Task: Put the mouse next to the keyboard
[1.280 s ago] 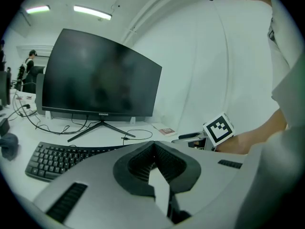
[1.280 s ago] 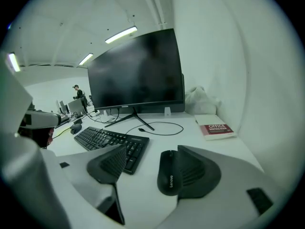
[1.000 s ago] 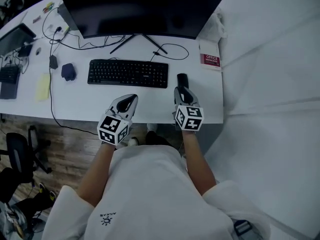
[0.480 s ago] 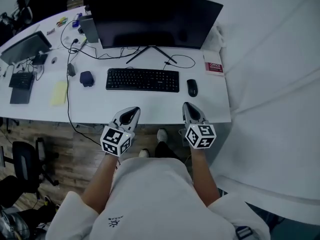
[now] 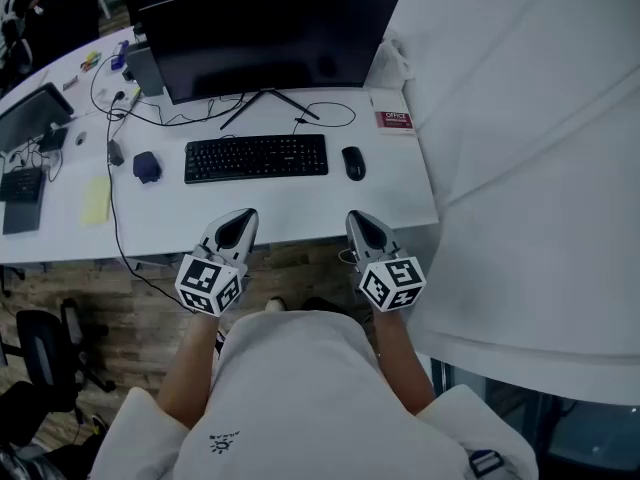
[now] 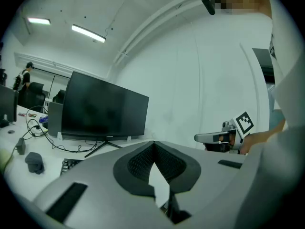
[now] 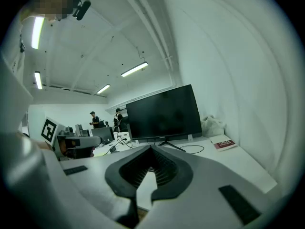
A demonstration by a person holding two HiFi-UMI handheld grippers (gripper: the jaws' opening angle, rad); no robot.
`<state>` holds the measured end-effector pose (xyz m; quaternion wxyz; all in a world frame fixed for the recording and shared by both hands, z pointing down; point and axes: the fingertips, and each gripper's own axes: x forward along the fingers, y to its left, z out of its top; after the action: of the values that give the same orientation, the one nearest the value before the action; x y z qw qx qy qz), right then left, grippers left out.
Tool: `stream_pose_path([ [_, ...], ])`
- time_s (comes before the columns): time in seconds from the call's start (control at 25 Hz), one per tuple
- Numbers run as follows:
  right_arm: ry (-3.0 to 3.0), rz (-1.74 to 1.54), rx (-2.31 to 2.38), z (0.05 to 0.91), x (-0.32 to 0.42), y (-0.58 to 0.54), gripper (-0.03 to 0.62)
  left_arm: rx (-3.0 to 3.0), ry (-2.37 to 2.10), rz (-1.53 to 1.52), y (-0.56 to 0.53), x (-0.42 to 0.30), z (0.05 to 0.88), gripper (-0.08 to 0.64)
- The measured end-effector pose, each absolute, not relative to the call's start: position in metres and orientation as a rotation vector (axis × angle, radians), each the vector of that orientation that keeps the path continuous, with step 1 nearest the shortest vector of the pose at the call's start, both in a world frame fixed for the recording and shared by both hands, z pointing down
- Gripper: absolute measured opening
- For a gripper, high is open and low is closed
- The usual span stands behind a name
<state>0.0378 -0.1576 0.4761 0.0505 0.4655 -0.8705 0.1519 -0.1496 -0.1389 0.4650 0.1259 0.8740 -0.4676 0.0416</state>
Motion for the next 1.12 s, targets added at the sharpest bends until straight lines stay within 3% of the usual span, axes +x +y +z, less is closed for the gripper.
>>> stream_pose_path([
  [1.12,-2.710,0.468,1.280,0.466,0.099,-0.167,0.018,2.487,-1.424,0.156,-0.145,-0.070,0.459,0.006],
])
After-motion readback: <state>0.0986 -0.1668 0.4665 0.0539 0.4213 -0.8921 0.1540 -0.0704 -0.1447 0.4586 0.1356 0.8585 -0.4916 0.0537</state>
